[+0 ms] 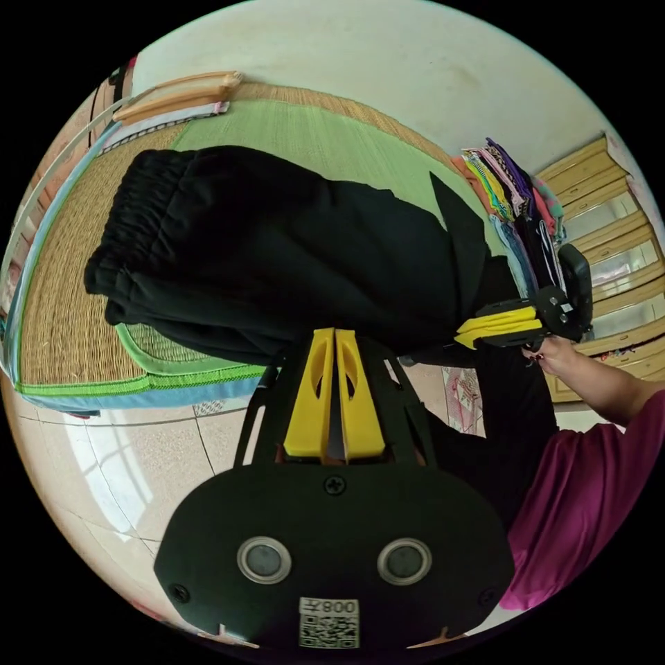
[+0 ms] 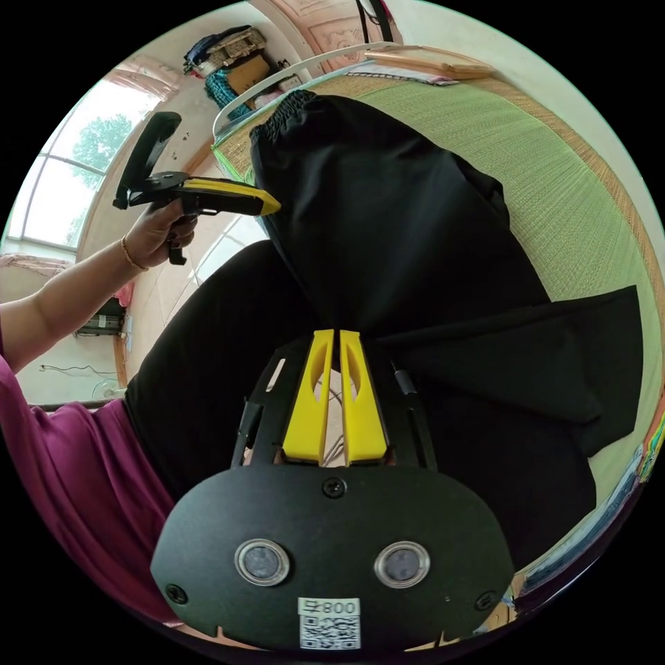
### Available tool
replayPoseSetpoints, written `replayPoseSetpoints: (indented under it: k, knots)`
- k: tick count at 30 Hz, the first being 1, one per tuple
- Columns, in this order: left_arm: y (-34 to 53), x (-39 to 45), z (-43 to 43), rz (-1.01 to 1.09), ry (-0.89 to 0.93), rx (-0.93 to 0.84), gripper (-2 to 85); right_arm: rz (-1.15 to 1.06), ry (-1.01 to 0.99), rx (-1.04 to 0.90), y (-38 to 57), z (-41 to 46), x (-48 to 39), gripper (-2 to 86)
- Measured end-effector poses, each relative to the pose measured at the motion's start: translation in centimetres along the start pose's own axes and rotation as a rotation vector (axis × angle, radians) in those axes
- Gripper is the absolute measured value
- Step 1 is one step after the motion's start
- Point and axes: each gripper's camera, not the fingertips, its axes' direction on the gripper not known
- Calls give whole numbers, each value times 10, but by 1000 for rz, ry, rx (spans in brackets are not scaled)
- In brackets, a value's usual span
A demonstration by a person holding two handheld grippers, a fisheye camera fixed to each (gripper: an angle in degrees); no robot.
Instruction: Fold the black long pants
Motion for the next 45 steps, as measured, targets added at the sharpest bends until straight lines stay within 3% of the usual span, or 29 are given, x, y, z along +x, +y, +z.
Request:
replayPoseSetpoints:
  k: [8, 17, 21, 28, 33, 45]
  knots:
    - [34, -16, -8, -35, -31, 18, 1, 55, -52, 3, -7, 22, 23, 22]
    - [52, -41, -50, -166, -58, 260, 1, 137, -216, 20, 5, 38, 59, 10]
    - [49, -68, -31, -269, -85, 191, 1, 154, -227, 62, 11, 35, 65, 3]
    - [47, -61, -2, -270, -117, 111, 1, 152, -141, 158, -15, 18, 81, 1]
    - [38, -45, 0, -258, -110, 146, 1, 183, -101, 39, -32, 53, 97, 1]
    - [-44, 25, 41, -109, 47, 197, 5, 324, -1, 238, -30, 20, 170, 3]
